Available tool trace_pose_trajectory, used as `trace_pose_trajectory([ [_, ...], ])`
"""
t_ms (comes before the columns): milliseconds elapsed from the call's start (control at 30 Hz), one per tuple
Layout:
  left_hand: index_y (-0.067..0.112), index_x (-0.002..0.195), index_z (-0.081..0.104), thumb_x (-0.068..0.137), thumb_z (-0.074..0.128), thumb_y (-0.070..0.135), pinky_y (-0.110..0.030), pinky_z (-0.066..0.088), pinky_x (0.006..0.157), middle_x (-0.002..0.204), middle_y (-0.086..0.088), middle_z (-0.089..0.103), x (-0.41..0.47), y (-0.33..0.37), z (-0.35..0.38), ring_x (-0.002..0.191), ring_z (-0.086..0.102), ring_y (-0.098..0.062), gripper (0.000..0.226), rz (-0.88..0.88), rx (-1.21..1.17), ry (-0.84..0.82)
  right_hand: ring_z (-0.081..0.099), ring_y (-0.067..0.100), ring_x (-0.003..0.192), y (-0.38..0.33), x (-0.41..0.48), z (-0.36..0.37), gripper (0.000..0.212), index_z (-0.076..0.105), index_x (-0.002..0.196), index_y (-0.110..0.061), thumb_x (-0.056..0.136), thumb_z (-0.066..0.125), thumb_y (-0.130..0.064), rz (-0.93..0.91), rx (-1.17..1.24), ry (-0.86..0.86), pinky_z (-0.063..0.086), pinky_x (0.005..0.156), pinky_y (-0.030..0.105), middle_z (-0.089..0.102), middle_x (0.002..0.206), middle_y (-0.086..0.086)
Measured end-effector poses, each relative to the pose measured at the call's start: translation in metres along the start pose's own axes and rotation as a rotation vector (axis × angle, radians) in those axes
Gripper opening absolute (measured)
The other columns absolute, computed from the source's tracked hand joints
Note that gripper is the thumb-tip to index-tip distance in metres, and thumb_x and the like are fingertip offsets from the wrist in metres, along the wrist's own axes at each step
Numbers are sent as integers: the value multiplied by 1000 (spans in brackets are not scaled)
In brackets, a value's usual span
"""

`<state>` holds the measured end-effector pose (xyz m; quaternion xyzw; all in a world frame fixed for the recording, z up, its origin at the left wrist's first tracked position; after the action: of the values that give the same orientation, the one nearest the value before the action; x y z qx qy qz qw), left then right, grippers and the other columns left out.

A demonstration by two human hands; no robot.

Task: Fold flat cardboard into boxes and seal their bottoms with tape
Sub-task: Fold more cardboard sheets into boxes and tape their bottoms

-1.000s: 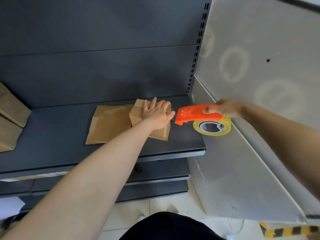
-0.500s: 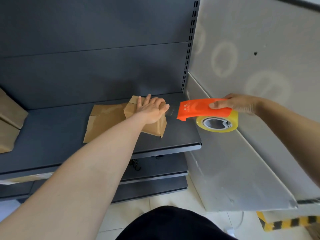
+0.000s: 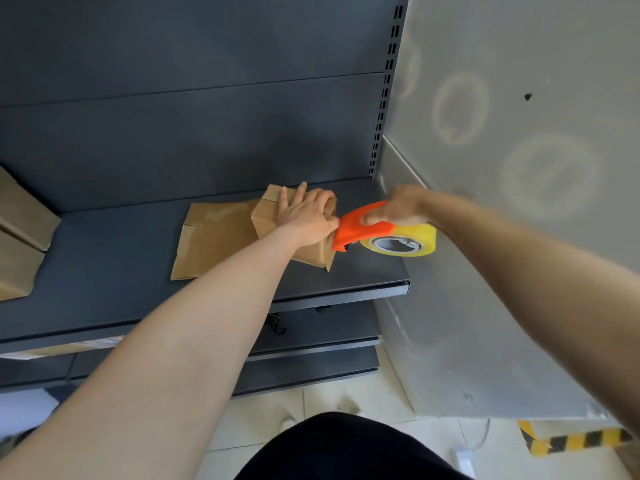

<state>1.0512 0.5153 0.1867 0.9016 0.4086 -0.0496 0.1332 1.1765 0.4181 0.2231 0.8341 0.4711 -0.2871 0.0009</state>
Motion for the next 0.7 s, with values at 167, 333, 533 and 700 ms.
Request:
trace_pose_trajectory([
  [167,33,141,29,88,46,35,-50,-8,116,154,6,25,2,-2,-4,148,-1,-21,55,-31,-10,33,55,27,82,-39,-1,-15,47,53,80,-14,75,61,-60,-16,-140,95,41,69,32,55,82,4],
  [333,35,139,31,88,48,36,-48,-7,117,152,8,28,0,-4,-5,148,1,-19,53,-25,-36,59,51,24,77,-48,5,-3,21,60,94,-20,82,52,-34,-34,-594,269,29,80,36,45,67,-1],
  [533,34,149,19,99,34,40,-45,-12,116,160,3,12,-4,-11,-9,147,-10,-17,53,-35,-272,-57,61,28,99,-15,40,5,48,39,139,-36,95,33,-53,31,-333,316,25,100,42,64,97,4],
  [700,37,142,35,101,42,17,-49,19,117,157,-2,21,-6,-34,-20,145,15,-29,46,-87,-592,-34,53,28,115,-16,88,47,51,48,128,-17,95,36,-54,67,-309,289,27,103,42,63,115,10],
])
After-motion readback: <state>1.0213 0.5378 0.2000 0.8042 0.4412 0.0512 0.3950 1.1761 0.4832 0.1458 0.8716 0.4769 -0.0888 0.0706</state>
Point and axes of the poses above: each hand's wrist, its own x-axis towards the middle knuckle, its own z-axis out of the palm, y = z × x, the point moved 10 cm from there along x, towards the middle knuckle
